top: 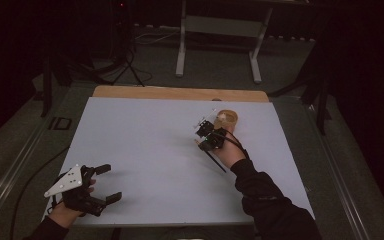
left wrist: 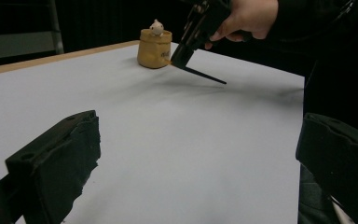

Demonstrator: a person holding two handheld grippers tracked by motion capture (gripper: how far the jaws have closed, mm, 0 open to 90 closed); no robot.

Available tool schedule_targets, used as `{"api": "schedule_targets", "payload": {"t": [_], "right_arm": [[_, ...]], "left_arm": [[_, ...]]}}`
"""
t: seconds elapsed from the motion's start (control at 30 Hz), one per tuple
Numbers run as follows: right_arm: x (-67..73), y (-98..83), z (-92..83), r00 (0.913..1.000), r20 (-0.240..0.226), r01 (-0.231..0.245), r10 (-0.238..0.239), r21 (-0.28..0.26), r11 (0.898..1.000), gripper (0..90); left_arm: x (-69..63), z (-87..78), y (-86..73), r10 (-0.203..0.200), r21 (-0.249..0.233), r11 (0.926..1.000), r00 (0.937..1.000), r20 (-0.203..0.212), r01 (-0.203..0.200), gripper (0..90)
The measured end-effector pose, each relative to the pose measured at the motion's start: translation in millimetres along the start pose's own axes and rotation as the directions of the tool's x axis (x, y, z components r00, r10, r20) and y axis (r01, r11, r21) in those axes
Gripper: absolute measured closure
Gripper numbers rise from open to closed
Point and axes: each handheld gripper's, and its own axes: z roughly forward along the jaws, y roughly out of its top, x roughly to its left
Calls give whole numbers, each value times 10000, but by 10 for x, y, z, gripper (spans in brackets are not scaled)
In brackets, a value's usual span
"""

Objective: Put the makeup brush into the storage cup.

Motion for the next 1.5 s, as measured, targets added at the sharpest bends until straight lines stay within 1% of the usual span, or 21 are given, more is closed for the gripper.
{"api": "schedule_targets", "payload": {"t": [0.1, 0.13, 0.23, 0.27, 0.33, 0.43, 0.57, 0.73, 0.8, 0.87, 0.93, 0.97, 1.0, 1.03, 1.07, 1.1, 1.3, 1.33, 1.37, 1.4, 1.5], "right_arm": [[-8, -13, -70, 10000, -56, 49, -51, -311, 9995, 843], [-8, -16, -99, 10000, -2, 73, -73, -423, 9991, 843], [-18, -23, -151, 9999, -108, 97, -103, -574, 9983, 843], [-37, -31, -211, 9998, -176, 84, -98, -801, 9968, 842], [-51, -42, -265, 9995, -307, -17, -13, -984, 9951, 842], [-68, -71, -327, 9987, -502, 64, -132, -1331, 9911, 842], [-69, -116, -420, 9983, -579, -14, -83, -1661, 9861, 843], [-96, -175, -538, 9978, -645, -17, -126, -2166, 9763, 842], [-108, -200, -591, 9974, -715, -136, -35, -2371, 9714, 842], [-116, -219, -636, 9974, -719, -141, -44, -2551, 9668, 842], [-126, -243, -699, 9972, -749, -280, 73, -2803, 9595, 842], [-134, -251, -726, 9976, -683, -258, 61, -2926, 9559, 842], [-134, -251, -726, 9976, -683, -258, 61, -2926, 9559, 842], [-140, -259, -755, 9978, -662, -273, 74, -3055, 9518, 842], [-149, -271, -818, 9974, -707, -365, 143, -3248, 9451, 842], [-148, -277, -850, 9972, -721, -427, 199, -3304, 9429, 842], [-171, -314, -999, 9967, -725, -617, 358, -3964, 9160, 842], [-174, -322, -1021, 9971, -689, -590, 334, -4119, 9093, 842], [-177, -332, -1044, 9964, -751, -675, 390, -4280, 9012, 842], [-180, -339, -1066, 9958, -786, -779, 478, -4448, 8922, 842], [-188, -356, -1132, 9962, -701, -802, 523, -4942, 8656, 842]], "left_arm": [[0, 0, 0, -4, -6, 10000, 10000, -3, 4, 4], [0, 1, -1, -5, -4, 10000, 10000, -3, 5, 4], [0, 4, -3, -24, 28, 10000, 10000, 1, 24, 4], [1, 3, -3, -20, 24, 10000, 10000, 4, 20, 4], [2, 1, -2, -19, 16, 10000, 10000, -12, 19, 4], [1, -1, -5, -50, 7, 10000, 10000, -11, 50, 4], [1, 3, -5, -43, 19, 10000, 10000, -15, 44, 4], [-1, 3, -4, -44, 22, 10000, 10000, -10, 44, 4], [-1, 3, -4, -58, 13, 10000, 10000, -23, 58, 4], [-1, 7, -7, -58, 25, 10000, 10000, -17, 58, 4], [-2, 9, -9, -68, 22, 10000, 10000, -17, 68, 4], [-2, 9, -8, -71, 25, 10000, 10000, -20, 71, 4], [-2, 9, -8, -71, 25, 10000, 10000, -20, 71, 4], [-1, 9, -9, -72, 19, 10000, 10000, -28, 72, 4], [0, 9, -10, -78, 21, 10000, 10000, -31, 78, 4], [-1, 8, -10, -85, 19, 10000, 10000, -30, 85, 4], [-3, 8, -10, -72, 14, 10000, 10000, -27, 72, 4], [-3, 9, -11, -79, 16, 10000, 10000, -23, 79, 4], [-3, 9, -12, -91, 21, 10000, 10000, -29, 91, 5], [-3, 9, -13, -93, 26, 10000, 10000, -36, 93, 4], [-6, 8, -11, -83, 19, 10000, 10000, -37, 83, 4]]}}
